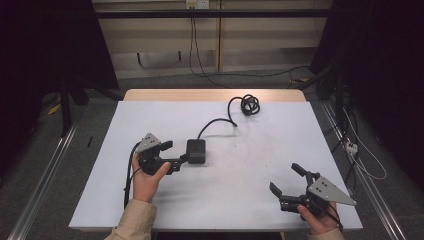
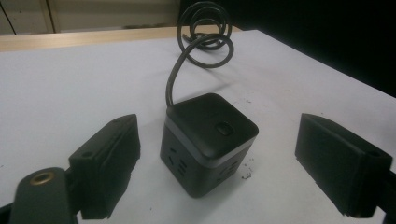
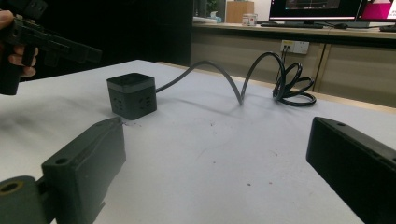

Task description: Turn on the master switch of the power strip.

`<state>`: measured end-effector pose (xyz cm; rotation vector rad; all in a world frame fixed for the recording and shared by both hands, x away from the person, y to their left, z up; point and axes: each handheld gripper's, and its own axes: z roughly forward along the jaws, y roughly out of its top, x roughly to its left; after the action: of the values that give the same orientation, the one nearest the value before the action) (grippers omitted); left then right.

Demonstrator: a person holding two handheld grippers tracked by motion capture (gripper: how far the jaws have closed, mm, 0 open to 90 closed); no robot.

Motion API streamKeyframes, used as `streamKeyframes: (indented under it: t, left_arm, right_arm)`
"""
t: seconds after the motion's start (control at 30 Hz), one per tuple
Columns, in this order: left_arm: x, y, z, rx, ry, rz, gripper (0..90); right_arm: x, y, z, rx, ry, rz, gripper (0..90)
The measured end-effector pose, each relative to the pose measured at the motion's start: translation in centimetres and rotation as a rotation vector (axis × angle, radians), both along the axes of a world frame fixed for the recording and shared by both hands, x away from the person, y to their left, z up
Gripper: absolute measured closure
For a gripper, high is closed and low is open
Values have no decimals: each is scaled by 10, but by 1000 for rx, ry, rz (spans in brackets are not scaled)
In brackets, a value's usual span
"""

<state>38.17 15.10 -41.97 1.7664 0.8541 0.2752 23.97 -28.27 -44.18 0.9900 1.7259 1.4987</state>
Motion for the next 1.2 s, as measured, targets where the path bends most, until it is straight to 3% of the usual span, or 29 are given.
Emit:
streamKeyframes:
  t: [0.47, 0.63, 1.2]
  left_arm:
    - [-15, 24, -8, 10, -7, 30, 81]
    - [-19, 30, -9, 12, -8, 16, 70]
    - [-26, 50, -10, 23, -32, 30, 68]
  right_arm:
    - [0, 0, 0, 3, 0, -5, 36]
    - [1, 1, -1, 3, 3, 4, 34]
    - [2, 0, -3, 8, 21, -2, 21]
